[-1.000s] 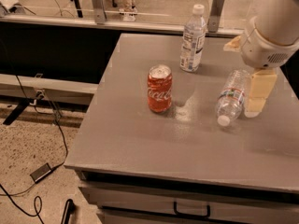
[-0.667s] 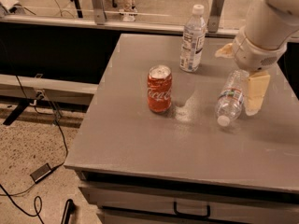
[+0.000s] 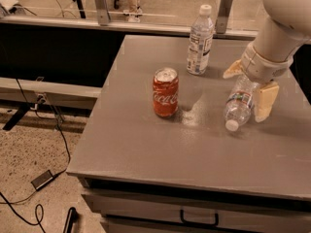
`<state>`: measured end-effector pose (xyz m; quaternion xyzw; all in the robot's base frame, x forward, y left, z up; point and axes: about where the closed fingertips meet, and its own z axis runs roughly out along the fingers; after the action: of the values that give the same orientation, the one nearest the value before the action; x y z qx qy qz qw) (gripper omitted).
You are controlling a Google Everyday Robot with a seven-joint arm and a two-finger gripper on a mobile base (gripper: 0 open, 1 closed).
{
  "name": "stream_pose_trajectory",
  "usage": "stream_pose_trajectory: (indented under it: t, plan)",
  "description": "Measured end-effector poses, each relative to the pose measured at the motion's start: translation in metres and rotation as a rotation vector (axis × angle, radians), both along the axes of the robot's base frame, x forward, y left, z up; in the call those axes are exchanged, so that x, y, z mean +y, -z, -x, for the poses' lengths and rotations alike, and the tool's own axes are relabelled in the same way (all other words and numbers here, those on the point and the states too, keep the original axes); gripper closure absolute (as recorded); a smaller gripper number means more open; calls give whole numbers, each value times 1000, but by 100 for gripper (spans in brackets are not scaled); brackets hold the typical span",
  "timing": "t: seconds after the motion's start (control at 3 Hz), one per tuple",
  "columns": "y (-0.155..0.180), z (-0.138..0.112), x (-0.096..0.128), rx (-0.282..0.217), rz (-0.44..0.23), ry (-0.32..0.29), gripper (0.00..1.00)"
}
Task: Pick water bottle
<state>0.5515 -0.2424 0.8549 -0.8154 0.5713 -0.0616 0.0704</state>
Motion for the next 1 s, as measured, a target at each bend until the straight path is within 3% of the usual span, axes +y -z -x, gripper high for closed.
stream_pose_trajectory:
  t: [0.67, 1.0]
  plan:
    - [2, 5, -2, 31, -94, -40, 64]
    - [-24, 5, -4, 45, -190, 23, 88]
